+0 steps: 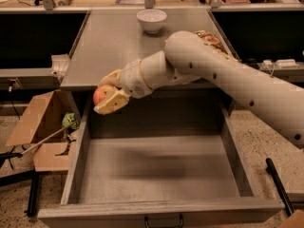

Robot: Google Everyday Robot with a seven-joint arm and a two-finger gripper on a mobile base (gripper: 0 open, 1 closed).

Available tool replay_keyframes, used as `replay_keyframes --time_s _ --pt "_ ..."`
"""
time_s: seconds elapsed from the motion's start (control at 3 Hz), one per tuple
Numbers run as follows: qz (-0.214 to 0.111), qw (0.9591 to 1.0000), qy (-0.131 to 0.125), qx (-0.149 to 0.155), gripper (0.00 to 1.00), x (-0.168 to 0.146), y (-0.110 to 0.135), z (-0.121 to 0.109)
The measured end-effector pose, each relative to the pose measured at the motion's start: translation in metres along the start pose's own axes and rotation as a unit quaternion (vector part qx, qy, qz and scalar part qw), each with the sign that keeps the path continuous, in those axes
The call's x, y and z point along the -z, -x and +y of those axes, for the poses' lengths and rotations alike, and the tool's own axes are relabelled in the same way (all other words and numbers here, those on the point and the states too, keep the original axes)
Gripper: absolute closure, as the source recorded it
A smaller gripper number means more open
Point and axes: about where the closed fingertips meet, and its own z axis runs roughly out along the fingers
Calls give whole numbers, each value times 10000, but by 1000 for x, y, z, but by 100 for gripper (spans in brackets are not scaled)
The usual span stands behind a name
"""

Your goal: Place apple into top drawer

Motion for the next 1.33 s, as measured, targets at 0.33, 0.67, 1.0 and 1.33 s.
replay_keyframes --time_s 0.33,0.67,1.0,1.33 --pt "256 9995 3 -205 100 2 -52 29" --pt "266 9978 -158 -593 100 -5 -98 50" --pt "317 9949 -437 -855 100 -17 -135 59" --pt "262 9914 -716 -1060 100 -24 -168 59"
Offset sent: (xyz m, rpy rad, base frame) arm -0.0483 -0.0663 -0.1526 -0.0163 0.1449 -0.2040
